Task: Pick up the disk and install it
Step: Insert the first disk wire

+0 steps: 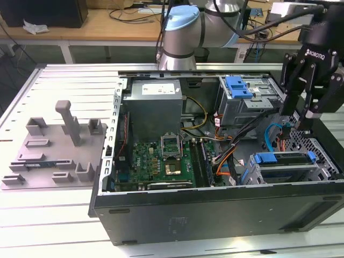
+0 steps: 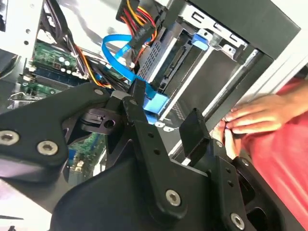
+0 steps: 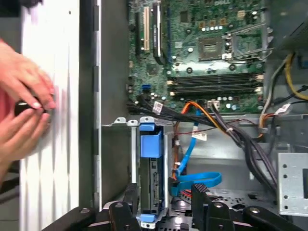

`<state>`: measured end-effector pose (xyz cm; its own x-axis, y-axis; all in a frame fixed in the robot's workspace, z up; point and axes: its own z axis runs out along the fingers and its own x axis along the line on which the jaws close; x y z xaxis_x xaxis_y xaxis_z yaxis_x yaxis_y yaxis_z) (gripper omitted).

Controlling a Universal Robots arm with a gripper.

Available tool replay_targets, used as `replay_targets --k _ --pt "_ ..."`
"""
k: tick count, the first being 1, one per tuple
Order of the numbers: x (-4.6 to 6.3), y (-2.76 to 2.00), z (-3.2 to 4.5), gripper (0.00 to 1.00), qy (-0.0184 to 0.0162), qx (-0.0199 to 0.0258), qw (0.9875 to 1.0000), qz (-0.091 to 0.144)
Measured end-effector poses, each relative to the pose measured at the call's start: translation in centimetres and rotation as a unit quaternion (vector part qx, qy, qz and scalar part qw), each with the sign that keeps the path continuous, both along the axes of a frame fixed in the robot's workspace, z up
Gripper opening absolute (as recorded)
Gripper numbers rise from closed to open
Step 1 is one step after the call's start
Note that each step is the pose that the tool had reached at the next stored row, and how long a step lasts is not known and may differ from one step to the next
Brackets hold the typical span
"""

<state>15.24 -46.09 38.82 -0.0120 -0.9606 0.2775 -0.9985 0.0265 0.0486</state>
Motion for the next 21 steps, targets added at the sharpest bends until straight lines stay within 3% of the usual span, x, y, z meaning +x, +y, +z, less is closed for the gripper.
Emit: replay_targets --k 4,7,12,14,19,20,21 --pt "0.4 1.95 -0.01 0.56 0.0000 -0.0037 1.0000 0.000" --pt "1.9 2.82 -0.10 0.56 0.0023 -0.0041 1.0000 0.000" --pt "4.6 3.03 -0.16 0.56 0.0050 -0.0043 1.0000 0.000" --pt "4.9 3.03 -0.22 0.56 0.0051 -0.0042 1.0000 -0.004" --pt "4.9 3.03 -0.40 0.56 0.0052 -0.0055 0.9989 -0.046" --pt "4.9 3.02 -0.41 0.56 0.0047 -0.0170 0.9985 -0.052" --pt "5.0 3.02 -0.42 0.56 0.0037 -0.0364 0.9978 -0.055"
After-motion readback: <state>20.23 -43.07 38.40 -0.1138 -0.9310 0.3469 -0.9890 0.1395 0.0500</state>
